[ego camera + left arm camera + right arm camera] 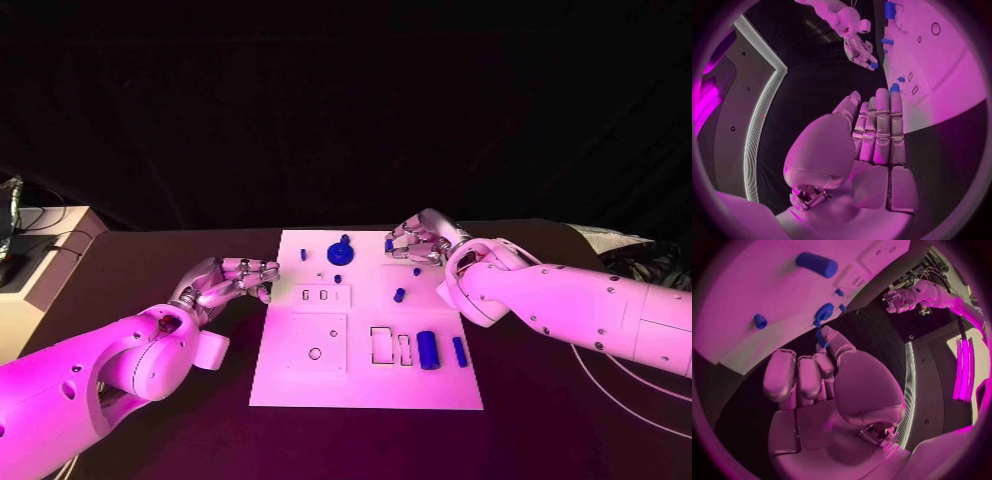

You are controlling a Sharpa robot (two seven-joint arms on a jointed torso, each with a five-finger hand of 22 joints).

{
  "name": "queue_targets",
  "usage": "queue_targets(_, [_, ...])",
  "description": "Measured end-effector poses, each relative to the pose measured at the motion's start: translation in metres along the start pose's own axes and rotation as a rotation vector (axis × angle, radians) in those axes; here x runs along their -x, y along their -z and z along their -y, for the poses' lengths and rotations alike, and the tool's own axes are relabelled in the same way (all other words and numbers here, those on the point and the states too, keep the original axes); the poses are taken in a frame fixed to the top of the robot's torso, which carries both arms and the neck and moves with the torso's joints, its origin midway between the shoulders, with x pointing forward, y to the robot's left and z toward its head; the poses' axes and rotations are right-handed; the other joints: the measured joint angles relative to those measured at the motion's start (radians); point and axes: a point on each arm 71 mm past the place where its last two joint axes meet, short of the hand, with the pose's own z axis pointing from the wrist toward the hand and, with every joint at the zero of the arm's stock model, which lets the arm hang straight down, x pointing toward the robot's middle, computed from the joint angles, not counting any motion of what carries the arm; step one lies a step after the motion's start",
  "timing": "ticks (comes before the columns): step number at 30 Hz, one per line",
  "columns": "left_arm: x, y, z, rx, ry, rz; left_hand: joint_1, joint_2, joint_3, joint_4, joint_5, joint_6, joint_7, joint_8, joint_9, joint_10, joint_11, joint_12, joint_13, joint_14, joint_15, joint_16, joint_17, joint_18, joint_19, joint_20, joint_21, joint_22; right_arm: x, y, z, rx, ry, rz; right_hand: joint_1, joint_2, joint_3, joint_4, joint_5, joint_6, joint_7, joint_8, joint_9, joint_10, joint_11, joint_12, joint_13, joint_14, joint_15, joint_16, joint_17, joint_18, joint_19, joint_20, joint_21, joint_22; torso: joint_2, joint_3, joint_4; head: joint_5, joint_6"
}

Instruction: Assemble the parts on the task board

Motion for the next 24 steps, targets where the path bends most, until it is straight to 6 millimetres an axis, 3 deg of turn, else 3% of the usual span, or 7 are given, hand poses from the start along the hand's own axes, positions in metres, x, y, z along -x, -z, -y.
queue_targets(9, [-0.002,0.0,0.0,-0.001,0.002,-0.004,-0.001,-0.001,0.0,0.0,0.0,0.0,0.0,0.0,0.0,0.0,0.0,0.0,0.0,0.0,0.0,0.0,0.0,0.0,0.0,0.0,0.0,0.0,-0.046,0.01,-0.034,0.007,0.012,-0.068,0.0,0.0,0.0,0.0,0.006,0.0,0.0,0.0,0.0,0.0,0.0,0.0,0.0,0.0,0.0,-0.006,-0.008,0.0,0.0,0.0,-0.008,0.0,0.0,-0.0019,0.0012,0.012,-0.003])
queue_targets(24, [-0.002,0.0,0.0,0.0,0.002,-0.004,-0.001,-0.001,0.0,0.0,0.0,0.0,0.0,0.0,0.0,0.0,0.0,0.0,0.0,0.0,0.0,0.0,0.0,0.0,0.0,0.0,0.0,0.0,-0.076,0.019,-0.052,0.016,0.051,-0.096,-0.01,-0.007,0.0,0.0,0.006,-0.001,0.001,0.003,-0.001,0.0,0.0,0.0,0.001,0.0,0.0,-0.006,-0.011,0.0,0.0,0.0,-0.008,0.0,0.001,-0.0009,0.0008,0.015,-0.013])
